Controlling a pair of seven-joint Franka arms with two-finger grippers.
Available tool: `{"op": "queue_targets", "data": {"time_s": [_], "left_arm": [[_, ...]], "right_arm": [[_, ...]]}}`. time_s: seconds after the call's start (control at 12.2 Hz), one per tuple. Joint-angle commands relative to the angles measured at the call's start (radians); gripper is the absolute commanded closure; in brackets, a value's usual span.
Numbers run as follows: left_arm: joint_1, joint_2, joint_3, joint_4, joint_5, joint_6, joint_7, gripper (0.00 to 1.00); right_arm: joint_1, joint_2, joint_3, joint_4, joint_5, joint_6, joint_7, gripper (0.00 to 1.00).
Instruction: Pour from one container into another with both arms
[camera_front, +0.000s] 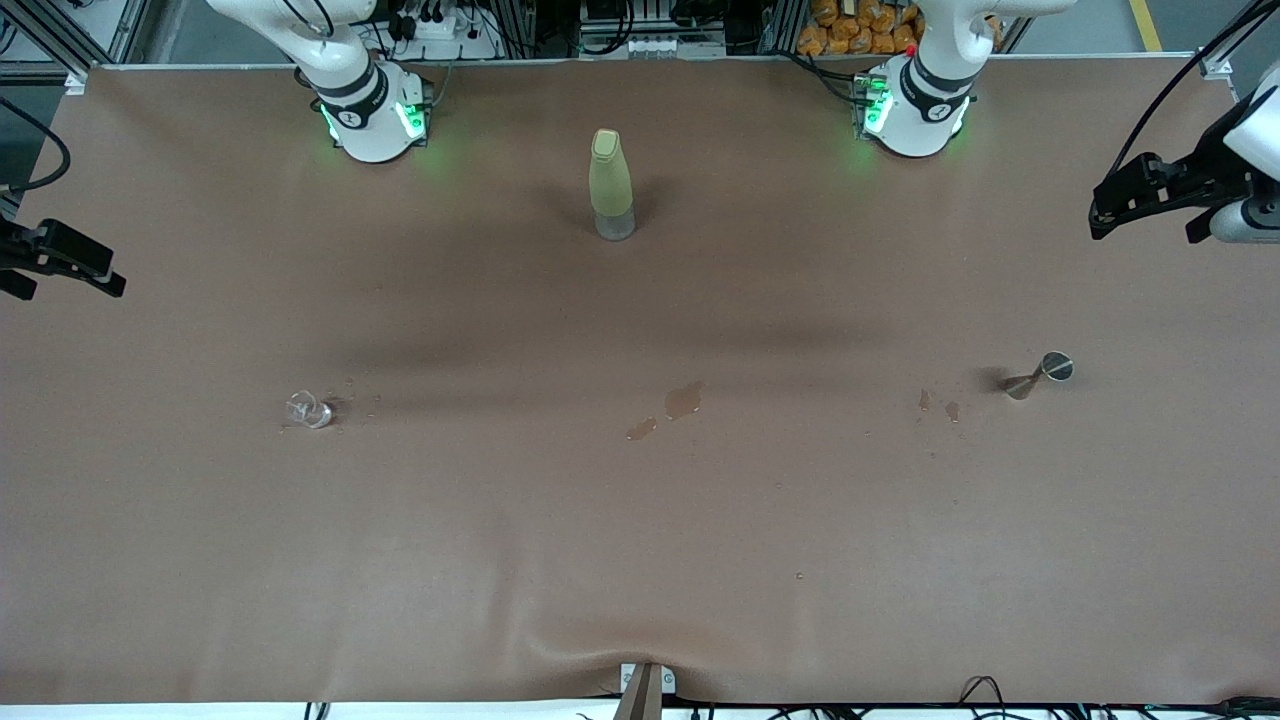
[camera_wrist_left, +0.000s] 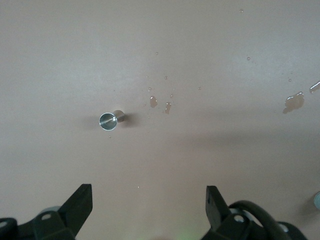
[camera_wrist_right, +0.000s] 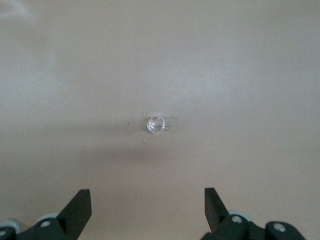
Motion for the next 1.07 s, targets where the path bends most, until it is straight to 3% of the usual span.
{"op": "queue_targets", "data": {"time_s": [0.0, 0.98], "left_arm": [[-0.005, 0.011, 0.001, 0.026, 0.015, -0.019, 0.004, 0.00], [0.012, 0.028, 0.009, 0.033, 0.016, -0.013, 0.036, 0.00]], "right_arm": [[0.011, 0.004, -0.009, 0.015, -0.017, -0.021, 0.007, 0.00], [0.012, 0.004, -0.024, 0.015, -0.016, -0.028, 0.017, 0.00]]}}
